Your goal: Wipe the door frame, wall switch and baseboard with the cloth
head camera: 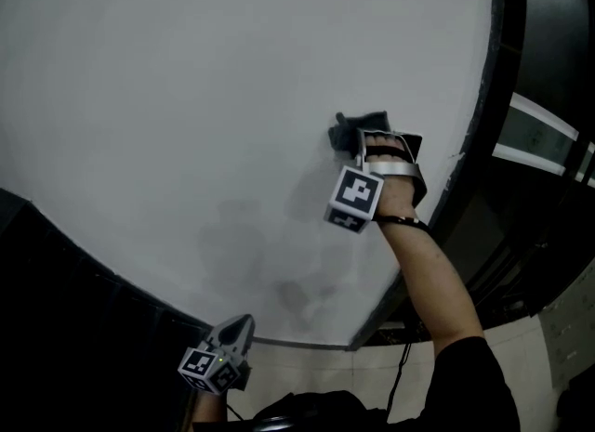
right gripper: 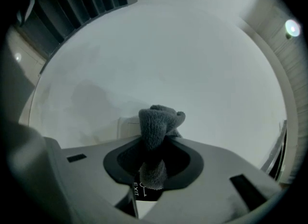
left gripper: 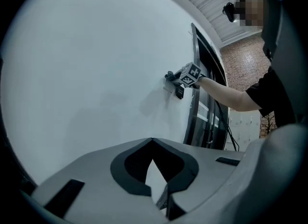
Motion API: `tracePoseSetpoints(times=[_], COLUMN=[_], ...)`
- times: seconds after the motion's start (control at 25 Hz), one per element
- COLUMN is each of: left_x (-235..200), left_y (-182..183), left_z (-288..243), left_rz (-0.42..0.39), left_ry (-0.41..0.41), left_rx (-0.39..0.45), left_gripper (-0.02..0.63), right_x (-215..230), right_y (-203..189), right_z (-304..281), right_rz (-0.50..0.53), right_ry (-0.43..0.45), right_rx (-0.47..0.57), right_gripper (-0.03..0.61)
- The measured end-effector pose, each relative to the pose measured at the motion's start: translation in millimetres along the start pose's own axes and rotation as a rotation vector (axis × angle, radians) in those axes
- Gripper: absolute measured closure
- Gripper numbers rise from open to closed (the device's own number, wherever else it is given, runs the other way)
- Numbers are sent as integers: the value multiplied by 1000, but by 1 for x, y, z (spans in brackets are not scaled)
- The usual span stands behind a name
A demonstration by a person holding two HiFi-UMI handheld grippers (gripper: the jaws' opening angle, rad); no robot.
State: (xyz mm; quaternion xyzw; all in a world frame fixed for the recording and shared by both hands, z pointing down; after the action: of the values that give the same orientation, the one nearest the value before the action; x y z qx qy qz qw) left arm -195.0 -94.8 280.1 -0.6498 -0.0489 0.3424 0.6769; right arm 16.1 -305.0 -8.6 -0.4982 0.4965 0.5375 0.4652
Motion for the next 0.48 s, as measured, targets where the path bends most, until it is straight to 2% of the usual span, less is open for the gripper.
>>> tracePoseSetpoints(times=[0.08, 0.24, 0.48], left_x=[-5, -10, -9], left_y=[-1, 3, 5], left_z=[4, 10, 7], left_rz=[5, 3, -12], left_ry=[12, 31, 33], left_rx=[0, -4, -10], left_gripper=[623, 623, 623], right_x=[-8, -11, -25], right_y=[0, 6, -1], right_z=[0, 6, 2], right_rz=[36, 2, 32], right_ry=[7, 19, 21], right_rx=[-12, 5, 0], right_gripper=[483, 483, 483])
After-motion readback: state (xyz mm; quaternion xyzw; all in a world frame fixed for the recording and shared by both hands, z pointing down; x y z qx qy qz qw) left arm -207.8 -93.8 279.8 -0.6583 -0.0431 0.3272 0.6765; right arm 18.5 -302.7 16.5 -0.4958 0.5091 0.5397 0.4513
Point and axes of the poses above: the fingertips, and each gripper's own axes: z backward along the fingers, x to its right, y out of its top, the point moved 4 cm from there along z, backward along the fingers, and after that the axes turned 5 degrees about z, right-handed, at the moved point
